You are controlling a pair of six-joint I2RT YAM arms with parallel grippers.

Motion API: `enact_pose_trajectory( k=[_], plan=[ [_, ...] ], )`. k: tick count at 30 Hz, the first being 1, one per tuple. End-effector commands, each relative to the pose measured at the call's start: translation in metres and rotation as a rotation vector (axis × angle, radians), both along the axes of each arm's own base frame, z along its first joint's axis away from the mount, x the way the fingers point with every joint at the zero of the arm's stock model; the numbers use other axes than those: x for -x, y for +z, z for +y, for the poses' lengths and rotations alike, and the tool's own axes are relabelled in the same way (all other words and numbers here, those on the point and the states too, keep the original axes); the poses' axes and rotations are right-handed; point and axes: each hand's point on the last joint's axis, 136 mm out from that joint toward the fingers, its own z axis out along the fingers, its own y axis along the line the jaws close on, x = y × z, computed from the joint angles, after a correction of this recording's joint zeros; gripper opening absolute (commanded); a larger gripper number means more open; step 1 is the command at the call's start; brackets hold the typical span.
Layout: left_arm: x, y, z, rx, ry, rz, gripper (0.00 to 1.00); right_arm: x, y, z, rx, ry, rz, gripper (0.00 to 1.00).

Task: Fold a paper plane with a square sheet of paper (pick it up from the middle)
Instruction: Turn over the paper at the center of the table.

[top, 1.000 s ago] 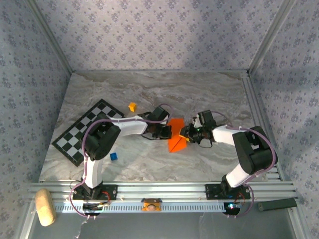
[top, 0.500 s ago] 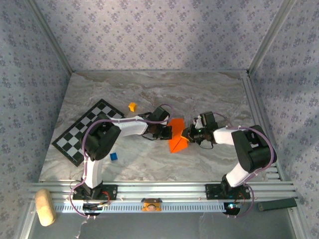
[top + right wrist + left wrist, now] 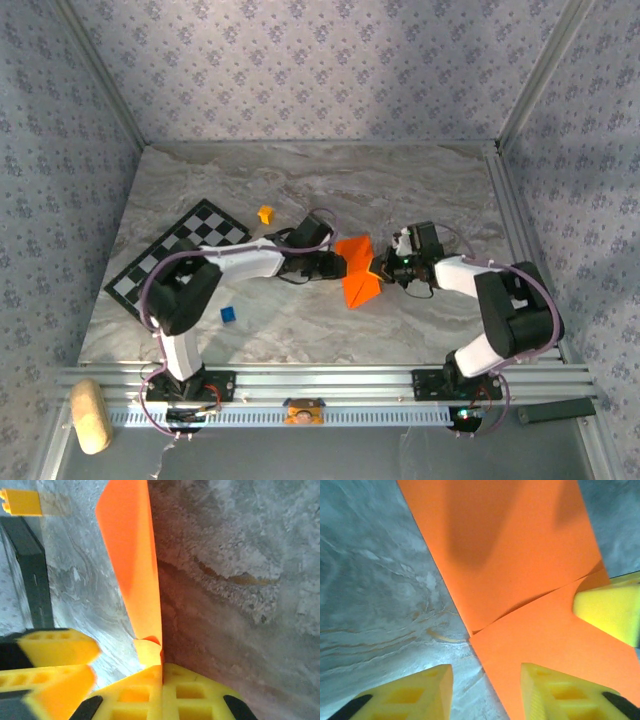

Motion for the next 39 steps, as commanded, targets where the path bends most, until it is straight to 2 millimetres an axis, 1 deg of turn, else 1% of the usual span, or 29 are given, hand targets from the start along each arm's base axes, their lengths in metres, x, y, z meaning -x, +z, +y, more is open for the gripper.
enact_pose_trajectory(
  k=[1, 6, 9, 11, 12, 15, 17, 18, 19, 20, 22, 24, 27, 28, 33, 36, 39],
  plan=[
    [-0.013, 0.035, 0.017, 0.0, 0.082, -0.134, 0.43, -0.001, 0.019, -0.014, 0.144, 0.056, -0.076, 0.02],
    [-0.02, 0.047, 0.054, -0.023, 0.216, -0.198, 0.45, -0.004, 0.044, -0.037, 0.384, 0.108, -0.151, 0.02],
    [-0.02, 0.053, 0.073, -0.031, 0.278, -0.225, 0.47, -0.007, 0.057, -0.056, 0.58, 0.121, -0.181, 0.02],
    [-0.021, 0.055, 0.086, -0.041, 0.318, -0.24, 0.47, -0.01, 0.063, -0.069, 0.731, 0.118, -0.18, 0.02],
    [-0.021, 0.058, 0.092, -0.044, 0.341, -0.249, 0.47, -0.015, 0.069, -0.075, 0.807, 0.107, -0.193, 0.02],
    [-0.02, 0.063, 0.115, -0.075, 0.415, -0.275, 0.47, -0.019, 0.081, -0.09, 1.071, 0.138, -0.199, 0.01],
    [-0.018, 0.067, 0.134, -0.101, 0.491, -0.294, 0.47, -0.022, 0.084, -0.092, 1.191, 0.159, -0.204, 0.02],
    [-0.017, 0.069, 0.147, -0.12, 0.544, -0.306, 0.47, -0.025, 0.086, -0.09, 1.24, 0.168, -0.215, 0.02],
    [-0.015, 0.071, 0.158, -0.134, 0.593, -0.316, 0.47, -0.024, 0.083, -0.088, 1.277, 0.183, -0.214, 0.02],
    [-0.012, 0.073, 0.17, -0.145, 0.636, -0.331, 0.47, -0.028, 0.086, -0.081, 1.299, 0.188, -0.234, 0.02],
    [-0.007, 0.078, 0.189, -0.149, 0.706, -0.358, 0.47, -0.03, 0.083, -0.069, 1.332, 0.203, -0.247, 0.02],
    [0.0, 0.083, 0.208, -0.149, 0.773, -0.379, 0.47, -0.03, 0.072, -0.05, 1.352, 0.245, -0.259, 0.03],
    [0.009, 0.092, 0.228, -0.145, 0.835, -0.41, 0.47, -0.026, 0.057, -0.022, 1.387, 0.315, -0.266, 0.03],
    [0.012, 0.094, 0.234, -0.147, 0.846, -0.417, 0.47, -0.024, 0.052, -0.013, 1.392, 0.335, -0.264, 0.03],
    [0.024, 0.1, 0.253, -0.141, 0.894, -0.44, 0.47, -0.017, 0.026, 0.044, 1.299, 0.419, -0.262, 0.04],
    [0.027, 0.101, 0.258, -0.129, 0.907, -0.441, 0.47, -0.01, 0.018, 0.078, 1.234, 0.468, -0.272, 0.08],
    [0.028, 0.1, 0.259, -0.127, 0.908, -0.442, 0.47, -0.005, 0.008, 0.106, 1.12, 0.501, -0.246, 0.13]
  ],
)
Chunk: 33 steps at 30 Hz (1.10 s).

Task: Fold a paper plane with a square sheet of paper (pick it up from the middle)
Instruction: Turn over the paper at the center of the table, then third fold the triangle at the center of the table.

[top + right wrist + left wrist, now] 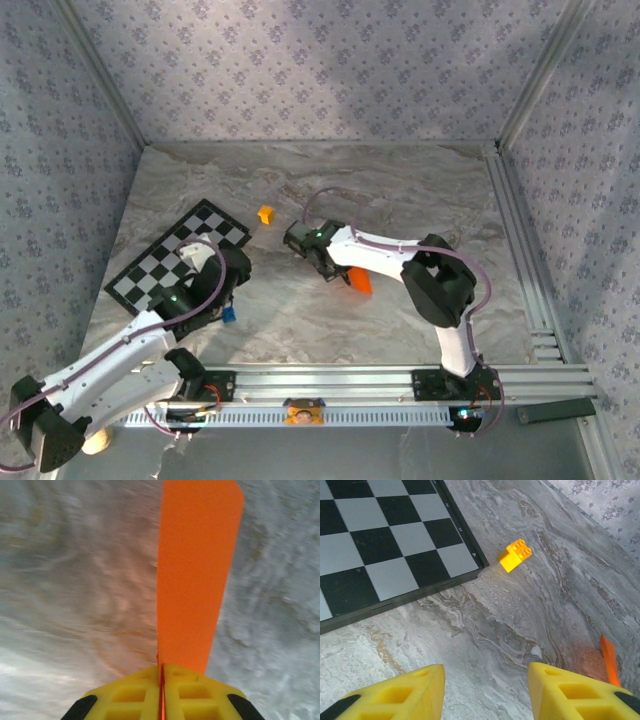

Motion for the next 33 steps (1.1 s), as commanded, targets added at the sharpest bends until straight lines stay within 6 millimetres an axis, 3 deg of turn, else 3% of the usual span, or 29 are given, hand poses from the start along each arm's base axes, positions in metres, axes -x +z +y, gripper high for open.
enact_pose_trajectory(
  k=[1, 4, 7, 11, 13, 17, 20, 26, 33],
  plan=[
    [0.003, -0.004, 0.012, -0.028, 0.044, 0.008, 0.47, 0.009, -0.007, 0.031, -0.131, -0.008, 0.086, 0.15],
    [0.002, -0.004, 0.008, -0.032, 0.023, 0.013, 0.46, 0.015, -0.003, 0.057, -0.325, 0.013, 0.158, 0.29],
    [0.0, -0.007, 0.003, -0.045, -0.001, 0.031, 0.46, 0.015, 0.017, 0.071, -0.577, 0.018, 0.212, 0.43],
    [-0.003, -0.012, -0.008, -0.043, -0.047, 0.055, 0.46, 0.015, 0.045, 0.069, -0.891, 0.009, 0.292, 0.52],
    [-0.007, -0.015, -0.02, -0.036, -0.093, 0.068, 0.46, 0.017, 0.045, 0.052, -0.994, -0.016, 0.33, 0.5],
    [-0.019, -0.023, -0.052, -0.042, -0.215, 0.122, 0.46, 0.014, 0.036, 0.011, -1.166, -0.126, 0.383, 0.31],
    [-0.028, -0.032, -0.08, -0.045, -0.307, 0.184, 0.46, 0.018, 0.03, -0.007, -1.255, -0.172, 0.428, 0.21],
    [-0.038, -0.055, -0.133, 0.025, -0.456, 0.287, 0.44, 0.032, 0.015, -0.014, -1.285, -0.194, 0.514, 0.13],
    [-0.041, -0.073, -0.156, 0.059, -0.52, 0.354, 0.44, 0.046, -0.017, -0.023, -1.226, -0.246, 0.576, 0.09]
  ],
)
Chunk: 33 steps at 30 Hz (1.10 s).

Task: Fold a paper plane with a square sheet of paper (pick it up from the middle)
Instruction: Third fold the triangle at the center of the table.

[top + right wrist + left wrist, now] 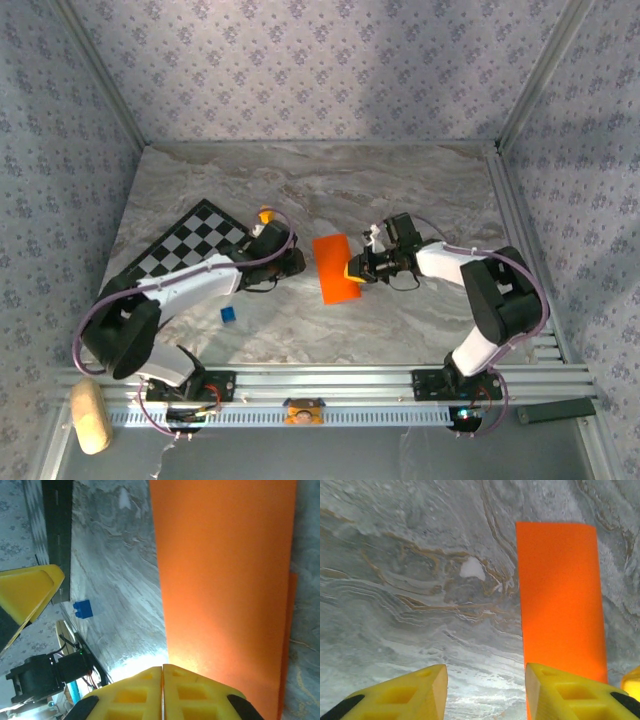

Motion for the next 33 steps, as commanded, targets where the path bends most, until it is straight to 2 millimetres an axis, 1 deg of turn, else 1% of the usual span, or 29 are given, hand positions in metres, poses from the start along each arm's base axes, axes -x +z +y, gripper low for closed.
enact_pose_trajectory(
  k=[1, 9, 15, 18, 23, 27, 33],
  plan=[
    [-0.007, 0.012, -0.021, 0.066, -0.059, 0.002, 0.44, 0.013, -0.016, -0.003, 0.002, 0.024, 0.059, 0.08],
    [-0.006, 0.001, -0.041, 0.133, -0.116, 0.064, 0.44, 0.031, -0.053, -0.021, 0.103, 0.01, 0.138, 0.05],
    [-0.005, -0.007, -0.049, 0.156, -0.141, 0.108, 0.45, 0.035, -0.071, -0.033, 0.174, -0.042, 0.188, 0.05],
    [-0.004, -0.01, -0.055, 0.174, -0.156, 0.134, 0.45, 0.038, -0.076, -0.037, 0.2, -0.056, 0.201, 0.04],
    [0.0, -0.023, -0.061, 0.189, -0.158, 0.197, 0.45, 0.04, -0.081, -0.041, 0.216, -0.086, 0.219, 0.03],
    [0.004, -0.032, -0.066, 0.212, -0.151, 0.242, 0.43, 0.039, -0.081, -0.04, 0.21, -0.092, 0.226, 0.03],
    [0.005, -0.039, -0.073, 0.236, -0.157, 0.269, 0.4, 0.038, -0.081, -0.04, 0.208, -0.095, 0.229, 0.03]
  ],
)
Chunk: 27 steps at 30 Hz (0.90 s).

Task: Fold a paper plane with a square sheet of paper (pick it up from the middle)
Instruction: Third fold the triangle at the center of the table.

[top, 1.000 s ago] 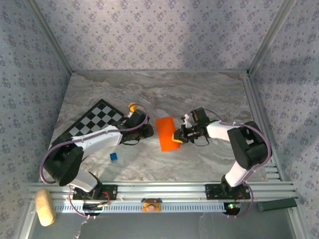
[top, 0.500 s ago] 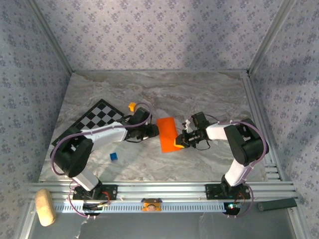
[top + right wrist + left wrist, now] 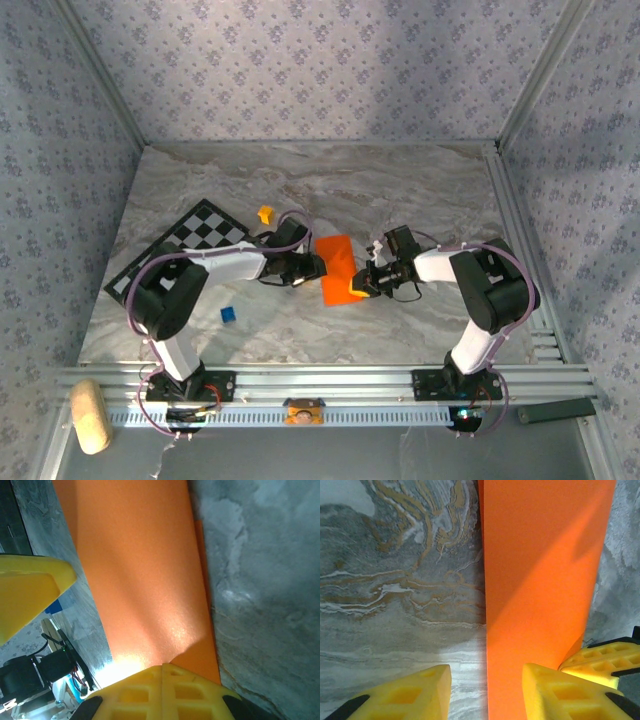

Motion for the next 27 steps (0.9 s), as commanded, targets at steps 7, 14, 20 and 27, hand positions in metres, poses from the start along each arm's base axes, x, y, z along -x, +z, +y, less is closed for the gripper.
enact_pose_trajectory(
  k=[7, 14, 20, 27],
  plan=[
    [-0.007, -0.002, -0.017, 0.065, -0.012, 0.012, 0.38, 0.019, -0.041, -0.026, 0.153, -0.068, 0.119, 0.02],
    [-0.008, -0.008, -0.019, 0.065, -0.01, 0.025, 0.34, 0.021, -0.042, -0.025, 0.146, -0.062, 0.126, 0.01],
    [-0.01, -0.004, -0.021, 0.081, -0.008, 0.013, 0.29, 0.021, -0.042, -0.026, 0.149, -0.062, 0.122, 0.01],
    [-0.012, -0.003, -0.021, 0.086, -0.001, 0.006, 0.28, 0.021, -0.041, -0.028, 0.155, -0.07, 0.119, 0.01]
  ],
)
